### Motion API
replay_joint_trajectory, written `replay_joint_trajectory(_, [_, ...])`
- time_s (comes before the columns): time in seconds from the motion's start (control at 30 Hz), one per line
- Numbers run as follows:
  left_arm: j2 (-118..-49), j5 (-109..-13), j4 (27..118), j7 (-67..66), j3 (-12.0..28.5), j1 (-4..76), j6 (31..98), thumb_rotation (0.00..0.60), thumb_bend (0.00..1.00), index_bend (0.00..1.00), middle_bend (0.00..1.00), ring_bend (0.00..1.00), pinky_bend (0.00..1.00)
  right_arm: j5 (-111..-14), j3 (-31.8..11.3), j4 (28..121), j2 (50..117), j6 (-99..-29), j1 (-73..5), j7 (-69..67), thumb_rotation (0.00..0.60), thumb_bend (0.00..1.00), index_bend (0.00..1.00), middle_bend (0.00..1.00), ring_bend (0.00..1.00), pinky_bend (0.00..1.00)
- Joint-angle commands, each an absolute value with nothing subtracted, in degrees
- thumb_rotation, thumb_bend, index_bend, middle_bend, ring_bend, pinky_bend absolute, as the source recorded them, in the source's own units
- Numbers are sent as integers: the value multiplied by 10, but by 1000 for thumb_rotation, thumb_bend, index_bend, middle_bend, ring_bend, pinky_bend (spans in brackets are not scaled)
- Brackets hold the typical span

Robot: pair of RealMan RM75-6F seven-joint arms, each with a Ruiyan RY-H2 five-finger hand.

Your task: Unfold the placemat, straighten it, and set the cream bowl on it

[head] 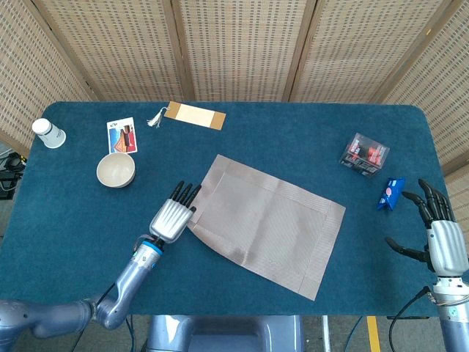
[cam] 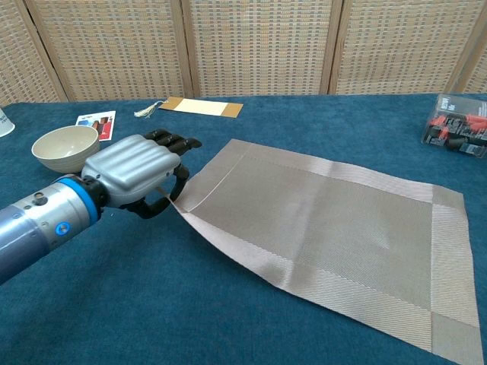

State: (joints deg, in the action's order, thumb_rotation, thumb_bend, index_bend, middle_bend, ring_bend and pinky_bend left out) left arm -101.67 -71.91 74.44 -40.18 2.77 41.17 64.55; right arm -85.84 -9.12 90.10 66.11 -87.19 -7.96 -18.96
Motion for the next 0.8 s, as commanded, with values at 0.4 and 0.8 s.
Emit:
replay_joint_trajectory(0.4, [-931, -832, 847, -356, -75, 336, 703, 600, 495, 734, 0, 0, 0, -891, -75, 917, 669, -893, -74, -152, 600, 157, 221, 0, 0, 0])
replay_joint_trajectory(0.8, [-917, -900, 864, -333, -115, 301, 722, 600, 495, 734, 0, 0, 0, -908, -65, 922, 672, -900, -71, -141, 600, 157, 221, 0, 0, 0])
